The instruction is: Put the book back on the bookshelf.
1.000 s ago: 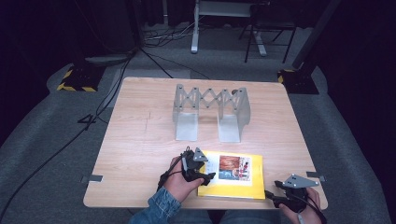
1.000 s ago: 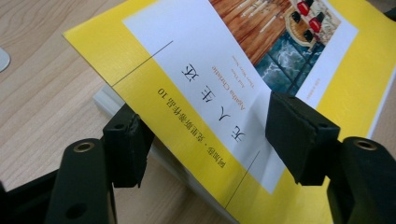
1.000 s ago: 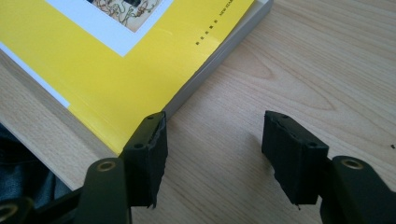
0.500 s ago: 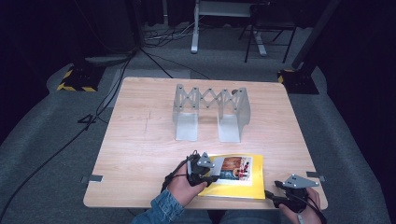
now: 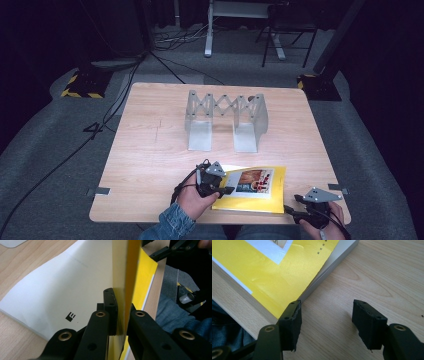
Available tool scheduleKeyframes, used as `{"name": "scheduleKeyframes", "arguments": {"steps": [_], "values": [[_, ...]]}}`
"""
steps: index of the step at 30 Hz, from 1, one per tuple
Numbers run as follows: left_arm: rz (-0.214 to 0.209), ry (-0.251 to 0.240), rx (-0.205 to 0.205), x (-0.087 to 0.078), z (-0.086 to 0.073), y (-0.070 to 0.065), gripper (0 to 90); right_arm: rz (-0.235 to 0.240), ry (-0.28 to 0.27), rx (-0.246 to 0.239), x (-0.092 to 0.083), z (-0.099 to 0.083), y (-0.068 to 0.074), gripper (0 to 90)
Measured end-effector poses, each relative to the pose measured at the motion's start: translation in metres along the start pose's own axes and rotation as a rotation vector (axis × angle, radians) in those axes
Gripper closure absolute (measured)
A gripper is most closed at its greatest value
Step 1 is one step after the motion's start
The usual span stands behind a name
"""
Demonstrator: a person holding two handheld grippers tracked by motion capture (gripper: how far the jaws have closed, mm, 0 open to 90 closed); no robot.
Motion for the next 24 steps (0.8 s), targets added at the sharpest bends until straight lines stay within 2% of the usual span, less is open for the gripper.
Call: {"name": "scheduleKeyframes", "arguments": {"steps": [4, 5, 7, 8, 10, 11, 13, 21, 24], "values": [[0.012, -0.009, 0.034, -0.006, 0.007, -0.005, 88.9, -0.021, -0.049, -0.001, -0.012, 0.002, 0.001, 37.7], [0.011, -0.012, 0.046, -0.009, 0.011, -0.008, 89.0, -0.04, -0.083, -0.009, -0.019, 0.003, 0.002, 36.2], [0.009, -0.014, 0.053, -0.01, 0.013, -0.009, 89.0, -0.047, -0.099, -0.01, -0.023, 0.003, 0.004, 35.5], [-0.004, -0.021, 0.059, -0.012, 0.018, -0.011, 88.9, -0.053, -0.13, -0.025, -0.029, 0.004, 0.007, 35.1], [-0.006, -0.025, 0.061, -0.013, 0.02, -0.012, 88.9, -0.05, -0.141, -0.035, -0.032, 0.005, 0.01, 34.6], [-0.008, -0.031, 0.072, -0.016, 0.024, -0.015, 88.8, -0.055, -0.172, -0.057, -0.035, 0.006, 0.014, 33.2], [-0.011, -0.036, 0.084, -0.017, 0.028, -0.018, 88.4, -0.058, -0.196, -0.082, -0.038, 0.007, 0.018, 32.4], [-0.013, -0.041, 0.095, -0.022, 0.036, -0.022, 87.8, -0.065, -0.25, -0.117, -0.037, 0.01, 0.025, 27.6], [-0.012, -0.051, 0.101, -0.026, 0.038, -0.024, 87.3, -0.073, -0.264, -0.158, -0.035, 0.013, 0.032, 27.1]]}}
Point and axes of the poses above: each handheld gripper's, and its own axes: x roughly forward along the jaws, z roughly out of its top, y roughly to its left, the point moved 1 cm from there along x, roughly forward along the jaws, and after that the axes turned 7 degrees about y, right-handed, at the moved point
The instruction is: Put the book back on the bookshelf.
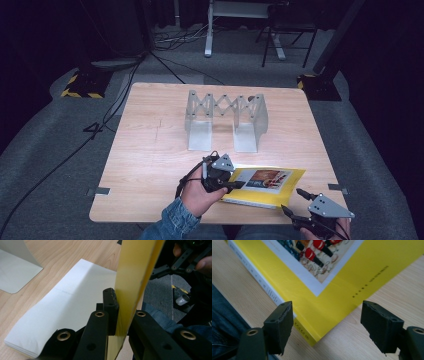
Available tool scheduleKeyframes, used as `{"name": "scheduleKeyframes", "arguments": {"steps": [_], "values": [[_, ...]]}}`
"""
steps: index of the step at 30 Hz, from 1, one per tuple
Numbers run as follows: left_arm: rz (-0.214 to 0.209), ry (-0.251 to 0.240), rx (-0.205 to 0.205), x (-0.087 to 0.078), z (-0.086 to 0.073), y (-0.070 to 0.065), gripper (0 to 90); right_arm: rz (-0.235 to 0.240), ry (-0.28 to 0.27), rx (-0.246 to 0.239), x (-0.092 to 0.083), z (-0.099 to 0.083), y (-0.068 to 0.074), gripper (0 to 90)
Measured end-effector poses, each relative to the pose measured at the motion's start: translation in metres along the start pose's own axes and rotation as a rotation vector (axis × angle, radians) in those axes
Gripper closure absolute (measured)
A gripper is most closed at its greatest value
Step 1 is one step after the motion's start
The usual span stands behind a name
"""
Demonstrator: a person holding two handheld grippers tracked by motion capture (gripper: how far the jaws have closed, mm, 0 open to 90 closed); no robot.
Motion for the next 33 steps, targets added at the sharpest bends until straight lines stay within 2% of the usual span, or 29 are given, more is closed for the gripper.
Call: {"name": "scheduleKeyframes", "arguments": {"steps": [10, 12, 13, 14, 15, 18, 19, 23, 26, 27, 32, 33], "values": [[0.014, -0.009, 0.015, -0.015, 0.007, -0.005, 87.3, 0.002, -0.031, -0.062, 0.003, 0.008, 0.011, 27.0], [0.015, -0.001, 0.035, -0.019, 0.012, -0.01, 87.3, -0.002, -0.042, -0.083, 0.003, 0.011, 0.014, 26.8], [0.012, 0.011, 0.061, -0.023, 0.019, -0.016, 88.0, -0.007, -0.05, -0.097, 0.002, 0.013, 0.016, 26.8], [0.012, 0.011, 0.061, -0.023, 0.019, -0.016, 88.4, -0.007, -0.05, -0.097, 0.002, 0.013, 0.016, 26.8], [0.013, 0.027, 0.09, -0.027, 0.025, -0.023, 88.7, -0.008, -0.058, -0.103, 0.0, 0.016, 0.017, 26.8], [0.016, 0.043, 0.113, -0.031, 0.032, -0.029, 88.8, -0.013, -0.072, -0.111, -0.003, 0.018, 0.018, 26.6], [0.017, 0.063, 0.132, -0.032, 0.036, -0.033, 88.9, -0.018, -0.085, -0.122, -0.005, 0.019, 0.019, 26.2], [0.01, 0.079, 0.138, -0.03, 0.04, -0.035, 88.9, -0.028, -0.104, -0.139, -0.008, 0.021, 0.02, 25.3], [-0.005, 0.081, 0.125, -0.029, 0.042, -0.033, 88.8, -0.034, -0.098, -0.153, -0.008, 0.022, 0.019, 24.7], [-0.011, 0.078, 0.107, -0.027, 0.042, -0.03, 88.8, -0.03, -0.101, -0.158, -0.006, 0.023, 0.019, 24.4], [-0.016, 0.074, 0.079, -0.023, 0.044, -0.024, 87.9, -0.02, -0.072, -0.177, 0.002, 0.025, 0.019, 21.9], [-0.015, 0.099, 0.087, -0.019, 0.047, -0.023, 87.9, -0.015, -0.059, -0.193, 0.008, 0.025, 0.019, 21.5]]}}
Point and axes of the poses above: each handheld gripper's, and its own axes: x roughly forward along the jaws, z roughly out of its top, y roughly to its left, the point moved 1 cm from there along x, roughly forward along the jaws, and after that the axes turned 7 degrees about y, right-handed, at the moved point
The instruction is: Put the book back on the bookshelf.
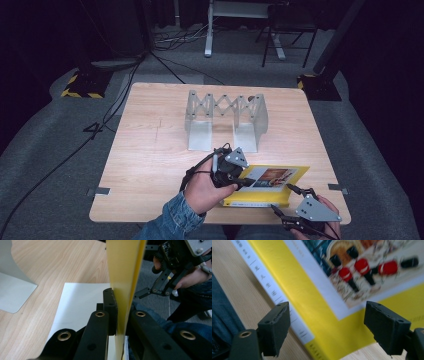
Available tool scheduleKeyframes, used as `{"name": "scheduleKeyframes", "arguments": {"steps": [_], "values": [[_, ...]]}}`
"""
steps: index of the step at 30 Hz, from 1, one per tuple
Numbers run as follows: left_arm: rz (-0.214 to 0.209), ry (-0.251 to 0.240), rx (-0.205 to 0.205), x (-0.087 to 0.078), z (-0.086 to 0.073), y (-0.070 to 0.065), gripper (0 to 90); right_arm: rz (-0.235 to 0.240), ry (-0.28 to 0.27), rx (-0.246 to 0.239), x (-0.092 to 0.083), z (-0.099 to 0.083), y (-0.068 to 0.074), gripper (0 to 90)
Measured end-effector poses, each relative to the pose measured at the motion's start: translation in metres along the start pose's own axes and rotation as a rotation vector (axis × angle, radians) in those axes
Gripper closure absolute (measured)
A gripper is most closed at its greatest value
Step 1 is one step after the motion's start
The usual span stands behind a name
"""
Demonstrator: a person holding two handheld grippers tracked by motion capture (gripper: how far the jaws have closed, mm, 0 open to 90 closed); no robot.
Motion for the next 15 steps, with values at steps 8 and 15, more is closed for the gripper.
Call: {"name": "scheduleKeyframes", "arguments": {"steps": [8, 15], "values": [[0.01, 0.027, -0.017, 0.013, 0.011, 0.009, 87.9, 0.047, 0.048, -0.037, 0.017, -0.007, 0.006, 21.9], [0.0, 0.028, 0.026, 0.016, 0.025, 0.001, 88.1, -0.056, 0.029, -0.058, 0.023, -0.017, 0.001, 22.3]]}}
Point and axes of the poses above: each handheld gripper's, and its own axes: x roughly forward along the jaws, z roughly out of its top, y roughly to its left, the point moved 1 cm from there along x, roughly forward along the jaws, and after that the axes turned 7 degrees about y, right-handed, at the moved point
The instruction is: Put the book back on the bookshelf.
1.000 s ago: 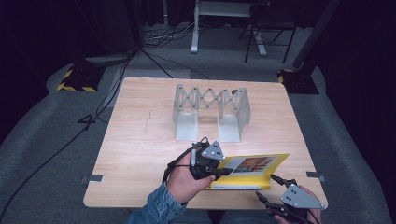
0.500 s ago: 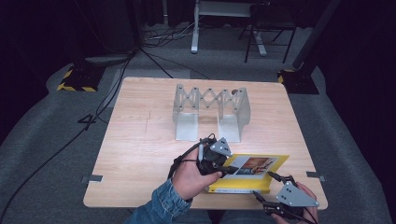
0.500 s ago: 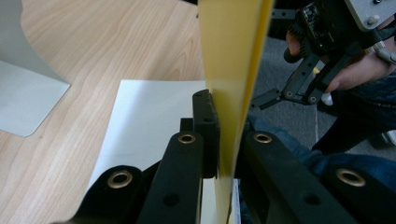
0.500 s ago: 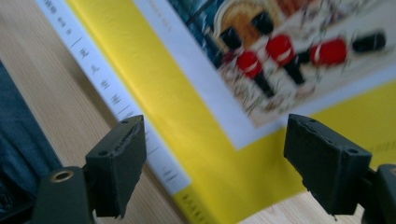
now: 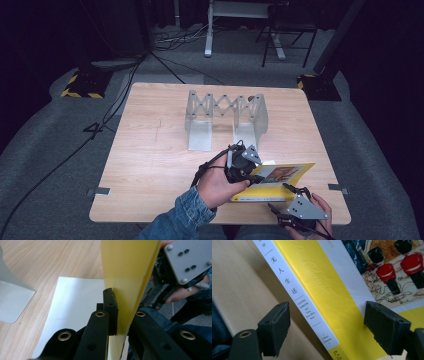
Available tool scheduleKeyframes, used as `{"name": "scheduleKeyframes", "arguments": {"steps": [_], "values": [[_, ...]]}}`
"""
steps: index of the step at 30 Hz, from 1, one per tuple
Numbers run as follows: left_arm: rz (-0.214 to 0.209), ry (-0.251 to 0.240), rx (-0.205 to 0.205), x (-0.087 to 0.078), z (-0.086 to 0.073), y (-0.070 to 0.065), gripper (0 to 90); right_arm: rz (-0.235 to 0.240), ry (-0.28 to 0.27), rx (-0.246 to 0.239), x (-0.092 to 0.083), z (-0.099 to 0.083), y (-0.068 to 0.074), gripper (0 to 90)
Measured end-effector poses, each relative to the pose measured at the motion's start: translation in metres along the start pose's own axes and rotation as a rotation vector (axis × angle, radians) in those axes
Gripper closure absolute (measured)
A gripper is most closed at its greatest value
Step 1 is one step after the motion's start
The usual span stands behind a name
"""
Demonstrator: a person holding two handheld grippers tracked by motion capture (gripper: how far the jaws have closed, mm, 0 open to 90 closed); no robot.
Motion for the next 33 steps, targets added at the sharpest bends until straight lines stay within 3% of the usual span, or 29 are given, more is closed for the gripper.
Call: {"name": "scheduleKeyframes", "arguments": {"steps": [5, 7, 14, 15, 22, 27, 33], "values": [[-0.02, -0.007, 0.012, -0.005, 0.004, -0.004, 88.2, -0.079, -0.036, -0.03, -0.006, 0.001, -0.004, 24.5], [-0.017, -0.01, 0.008, -0.006, 0.003, -0.004, 88.2, -0.089, -0.041, -0.042, -0.008, 0.002, -0.005, 24.4], [0.003, -0.038, -0.069, -0.007, -0.006, 0.011, 87.6, -0.087, -0.019, -0.082, 0.003, 0.006, -0.003, 24.0], [-0.001, -0.035, -0.068, -0.007, -0.006, 0.012, 87.9, -0.094, -0.013, -0.103, 0.009, 0.009, -0.002, 22.4], [-0.013, -0.027, -0.049, -0.001, 0.005, 0.016, 87.7, -0.12, -0.028, -0.115, 0.027, 0.014, 0.0, 17.6], [-0.049, -0.028, -0.094, 0.008, 0.01, 0.035, 87.6, -0.148, -0.056, -0.097, 0.036, 0.012, -0.006, 22.3], [-0.04, -0.046, -0.137, 0.009, 0.009, 0.05, 87.2, -0.154, -0.067, -0.103, 0.051, 0.012, -0.013, 22.8]]}}
Point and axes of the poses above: each handheld gripper's, and its own axes: x roughly forward along the jaws, z roughly out of its top, y roughly to its left, the point moved 1 cm from there along x, roughly forward along the jaws, and after that the axes turned 7 degrees about y, right-handed, at the moved point
